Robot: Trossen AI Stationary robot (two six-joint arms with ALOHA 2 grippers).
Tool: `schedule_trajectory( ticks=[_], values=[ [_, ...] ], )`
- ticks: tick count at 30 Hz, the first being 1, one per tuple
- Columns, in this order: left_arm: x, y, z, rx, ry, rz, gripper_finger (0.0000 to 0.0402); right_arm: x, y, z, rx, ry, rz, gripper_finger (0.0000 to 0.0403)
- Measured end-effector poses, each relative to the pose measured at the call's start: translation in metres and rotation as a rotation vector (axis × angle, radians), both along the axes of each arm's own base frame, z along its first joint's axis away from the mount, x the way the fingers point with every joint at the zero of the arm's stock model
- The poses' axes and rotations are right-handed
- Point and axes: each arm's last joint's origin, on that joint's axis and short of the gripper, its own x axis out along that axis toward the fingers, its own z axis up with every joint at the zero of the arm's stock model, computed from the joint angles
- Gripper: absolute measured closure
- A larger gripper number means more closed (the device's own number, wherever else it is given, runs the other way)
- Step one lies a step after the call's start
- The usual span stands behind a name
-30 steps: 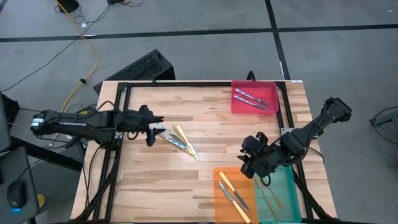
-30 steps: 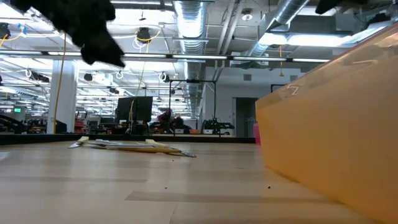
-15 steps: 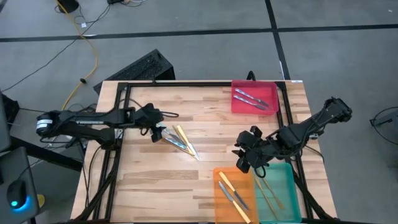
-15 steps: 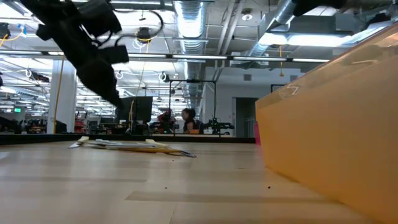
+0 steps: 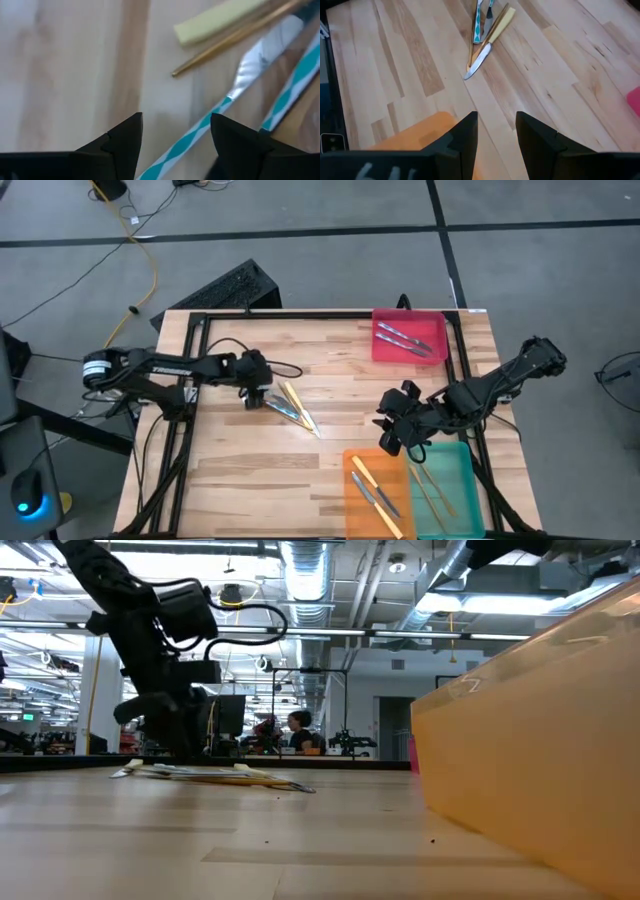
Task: Sort silverware by color (type)
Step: Put the blue patterned knife into the red bin
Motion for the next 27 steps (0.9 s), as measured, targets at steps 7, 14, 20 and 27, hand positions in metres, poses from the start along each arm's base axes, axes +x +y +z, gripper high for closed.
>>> schedule_trajectory(
  ticks=[7, 14, 20, 27],
  values=[
    [0.004, -0.001, -0.011, -0.051, 0.033, -0.076, 0.0184, 0.0, 0.0, 0.0, -0.001, 0.003, 0.0, 0.0246],
    [0.009, 0.002, -0.025, -0.071, 0.083, -0.085, 0.0214, 0.0, 0.0, 0.0, 0.004, 0.001, -0.005, 0.0246],
    [0.01, 0.002, -0.028, -0.092, 0.088, -0.085, 0.0288, 0.0, 0.0, 0.0, 0.005, 0.001, -0.006, 0.0246],
    [0.009, 0.001, -0.029, -0.102, 0.09, -0.085, 0.0386, 0.0, 0.0, 0.0, 0.007, -0.001, -0.007, 0.0246]
  ],
)
